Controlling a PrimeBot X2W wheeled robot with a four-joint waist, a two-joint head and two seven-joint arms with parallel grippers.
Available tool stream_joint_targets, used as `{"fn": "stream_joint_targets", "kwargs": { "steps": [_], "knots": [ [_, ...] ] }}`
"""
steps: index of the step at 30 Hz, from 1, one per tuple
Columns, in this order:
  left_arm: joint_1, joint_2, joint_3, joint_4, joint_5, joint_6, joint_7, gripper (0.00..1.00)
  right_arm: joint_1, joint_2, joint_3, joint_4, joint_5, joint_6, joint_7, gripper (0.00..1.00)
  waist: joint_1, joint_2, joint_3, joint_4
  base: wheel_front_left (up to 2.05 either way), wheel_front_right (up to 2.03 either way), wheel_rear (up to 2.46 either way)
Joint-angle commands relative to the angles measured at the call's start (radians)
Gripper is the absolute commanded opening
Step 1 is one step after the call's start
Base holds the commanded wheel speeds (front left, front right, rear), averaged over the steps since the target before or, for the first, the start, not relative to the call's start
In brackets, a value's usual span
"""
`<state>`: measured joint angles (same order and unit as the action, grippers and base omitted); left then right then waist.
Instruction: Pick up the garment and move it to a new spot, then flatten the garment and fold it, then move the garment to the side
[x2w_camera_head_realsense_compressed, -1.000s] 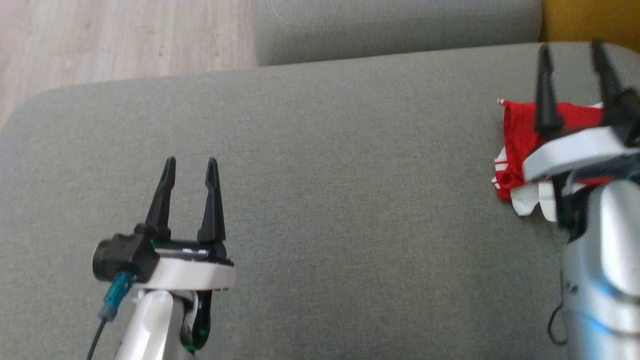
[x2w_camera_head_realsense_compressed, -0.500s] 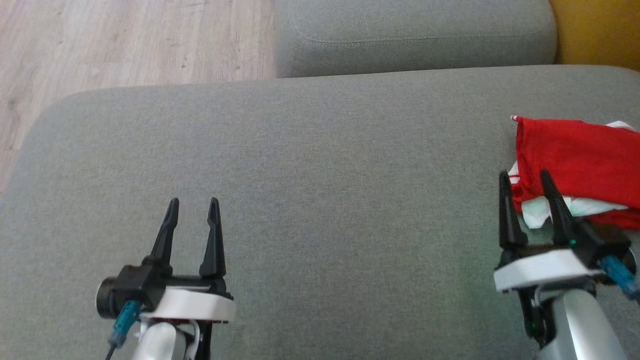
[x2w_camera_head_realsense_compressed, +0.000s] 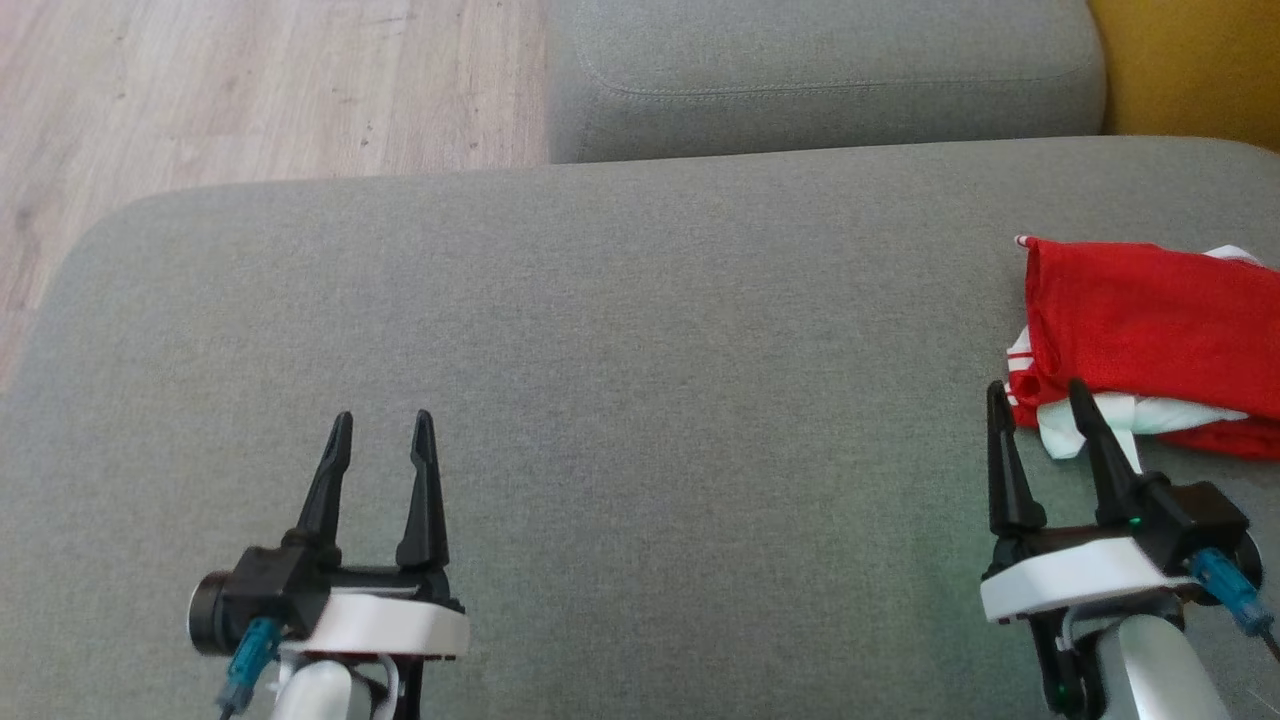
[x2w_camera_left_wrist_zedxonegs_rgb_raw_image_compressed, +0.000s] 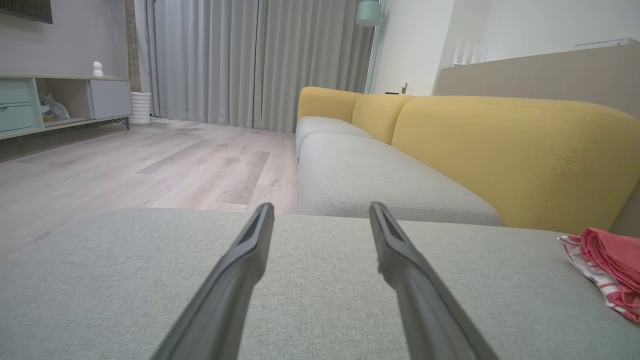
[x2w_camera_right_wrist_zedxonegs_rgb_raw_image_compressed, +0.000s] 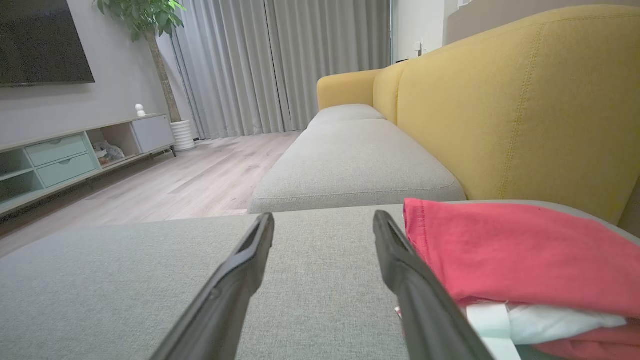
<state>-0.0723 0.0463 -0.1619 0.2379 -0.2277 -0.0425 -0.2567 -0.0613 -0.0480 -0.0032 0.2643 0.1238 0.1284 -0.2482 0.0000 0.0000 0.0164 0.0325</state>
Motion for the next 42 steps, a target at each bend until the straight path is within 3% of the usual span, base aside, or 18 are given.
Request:
{"fn": "stream_joint_targets", "kwargs": {
  "steps": [1, 42],
  "knots": [
    [-0.024, 0.004, 0.035, -0.035, 0.005, 0.006, -0.005, 1.0, -0.023, -0.002, 0.028, -0.036, 0.005, 0.002, -0.013, 1.0, 0.0, 0.0, 0.0, -0.001, 0.0, 0.0, 0.0],
    [-0.029, 0.004, 0.068, -0.04, -0.055, 0.001, -0.005, 1.0, -0.029, -0.002, 0.042, -0.056, 0.013, 0.002, -0.014, 1.0, 0.0, 0.0, 0.002, -0.014, 0.0, 0.0, 0.0]
  ]
}}
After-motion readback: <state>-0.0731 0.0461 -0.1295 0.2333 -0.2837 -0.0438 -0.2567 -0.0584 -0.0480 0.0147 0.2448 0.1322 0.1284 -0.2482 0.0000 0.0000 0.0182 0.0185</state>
